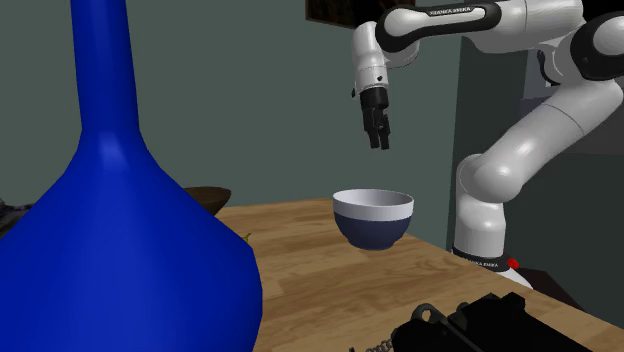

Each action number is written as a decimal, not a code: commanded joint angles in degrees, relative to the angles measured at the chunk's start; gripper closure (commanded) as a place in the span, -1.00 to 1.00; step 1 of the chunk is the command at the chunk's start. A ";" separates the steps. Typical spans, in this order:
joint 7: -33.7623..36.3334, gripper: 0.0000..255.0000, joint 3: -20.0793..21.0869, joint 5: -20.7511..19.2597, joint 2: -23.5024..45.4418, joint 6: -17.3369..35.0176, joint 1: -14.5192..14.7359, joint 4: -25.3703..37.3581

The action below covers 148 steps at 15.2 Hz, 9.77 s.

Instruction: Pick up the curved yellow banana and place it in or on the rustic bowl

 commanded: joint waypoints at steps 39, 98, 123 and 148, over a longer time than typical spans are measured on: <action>67.43 -1.00 35.36 -13.27 61.81 36.60 6.69 34.15; 15.26 1.00 45.37 -8.88 54.88 45.72 0.94 21.16; 12.01 1.00 46.00 -3.12 47.98 27.41 -0.57 34.50; -1.13 1.00 35.29 -22.06 86.18 6.45 4.84 88.58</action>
